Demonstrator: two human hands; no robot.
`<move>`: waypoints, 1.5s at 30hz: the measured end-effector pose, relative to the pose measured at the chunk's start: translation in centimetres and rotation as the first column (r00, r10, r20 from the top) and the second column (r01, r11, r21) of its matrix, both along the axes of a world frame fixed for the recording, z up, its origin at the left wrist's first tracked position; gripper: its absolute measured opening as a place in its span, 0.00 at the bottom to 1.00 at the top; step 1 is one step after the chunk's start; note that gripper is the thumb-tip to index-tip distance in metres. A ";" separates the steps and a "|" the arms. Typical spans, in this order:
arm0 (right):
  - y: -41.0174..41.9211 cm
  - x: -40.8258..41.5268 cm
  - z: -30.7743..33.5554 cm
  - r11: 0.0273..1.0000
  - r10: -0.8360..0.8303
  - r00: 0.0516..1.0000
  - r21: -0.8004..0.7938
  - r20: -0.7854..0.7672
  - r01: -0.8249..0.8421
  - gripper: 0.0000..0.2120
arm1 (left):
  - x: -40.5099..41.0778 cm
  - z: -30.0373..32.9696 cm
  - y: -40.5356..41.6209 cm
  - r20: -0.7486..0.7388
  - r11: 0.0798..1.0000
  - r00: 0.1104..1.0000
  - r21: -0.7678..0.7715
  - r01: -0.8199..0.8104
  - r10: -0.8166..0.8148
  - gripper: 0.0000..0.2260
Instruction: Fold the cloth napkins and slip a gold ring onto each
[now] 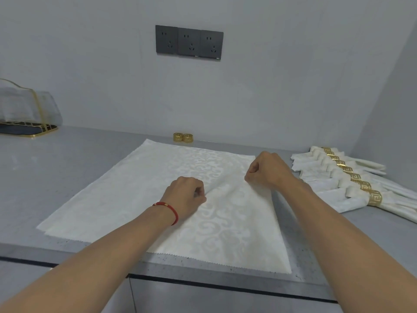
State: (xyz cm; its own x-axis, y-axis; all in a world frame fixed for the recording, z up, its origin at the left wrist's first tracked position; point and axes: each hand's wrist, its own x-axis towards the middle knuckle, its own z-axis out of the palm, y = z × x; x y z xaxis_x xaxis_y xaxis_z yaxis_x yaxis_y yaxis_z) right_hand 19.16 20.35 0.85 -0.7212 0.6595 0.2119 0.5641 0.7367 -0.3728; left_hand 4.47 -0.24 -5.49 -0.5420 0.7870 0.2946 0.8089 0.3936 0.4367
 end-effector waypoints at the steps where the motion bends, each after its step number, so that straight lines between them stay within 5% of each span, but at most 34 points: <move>1: 0.0 -0.1 0.3 1.000 0.007 1.000 0.019 0.020 -0.008 0.10 | 0.0 0.0 0.1 -0.003 1.000 1.000 -0.006 -0.004 0.004 0.03; 5: 0.4 -0.2 0.1 0.999 0.049 0.997 -0.011 0.052 -0.049 0.11 | -0.2 0.3 0.3 0.025 1.000 1.000 -0.026 -0.003 0.004 0.06; 10: 0.5 1.6 -2.0 0.998 -0.052 0.932 -0.019 0.358 0.063 0.16 | -0.1 0.1 0.6 -0.029 0.998 1.000 -0.064 0.006 -0.008 0.09; 15: 1.2 2.9 -4.0 0.946 -0.203 0.979 -0.254 0.024 0.203 0.12 | -0.5 0.1 0.8 -0.060 0.998 0.998 -0.050 -0.030 0.027 0.10; 20: 0.4 2.2 -4.0 0.791 -0.171 0.884 -0.595 -0.435 -0.140 0.10 | -0.5 0.4 0.7 -0.090 0.994 0.996 -0.107 -0.025 0.016 0.08; 23: 0.9 2.2 -3.6 0.702 -0.202 0.869 -0.686 -0.451 -0.193 0.11 | 0.2 1.4 0.0 -0.153 0.995 0.988 -0.094 -0.009 -0.006 0.06; 25: 1.7 3.1 -3.3 0.781 -0.084 0.911 -0.594 -0.405 -0.192 0.17 | 1.0 2.2 -0.6 -0.233 0.995 0.972 -0.101 -0.009 -0.015 0.06; 28: 2.1 5.0 -3.0 0.964 0.145 0.986 -0.211 -0.081 -0.160 0.15 | 1.6 2.9 -1.1 -0.307 0.987 0.950 -0.158 0.014 -0.063 0.06; 31: 0.6 7.0 -2.1 0.992 0.114 0.987 0.041 0.112 -0.119 0.07 | 1.9 3.1 -1.1 -0.329 0.975 0.934 -0.209 0.070 -0.137 0.04; 35: -3.9 10.0 -0.2 0.975 0.150 0.958 0.126 0.243 -0.184 0.20 | 2.3 2.9 -2.2 -0.303 0.945 0.920 -0.286 0.162 -0.249 0.06; 40: -9.7 12.5 0.8 0.936 0.282 0.871 0.085 0.401 -0.342 0.22 | 2.0 3.1 -5.0 -0.216 0.915 0.912 -0.288 0.281 -0.348 0.12; 43: -11.9 12.2 0.3 0.805 0.201 0.836 0.401 0.511 -0.438 0.12 | 2.4 3.0 -6.6 -0.226 0.904 0.898 -0.304 0.302 -0.376 0.11; 45: -12.7 11.8 -0.9 0.727 0.256 0.825 0.463 0.504 -0.508 0.21 | 2.7 2.7 -7.7 -0.241 0.918 0.907 -0.285 0.275 -0.347 0.10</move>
State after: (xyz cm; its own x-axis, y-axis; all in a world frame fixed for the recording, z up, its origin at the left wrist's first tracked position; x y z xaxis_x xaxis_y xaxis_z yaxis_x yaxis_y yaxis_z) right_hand 30.96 7.67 -0.01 -0.9825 0.1597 0.0963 0.1837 0.9174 0.3530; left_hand 7.17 -7.91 -2.75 -0.1803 0.9670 0.1800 0.9814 0.1647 0.0984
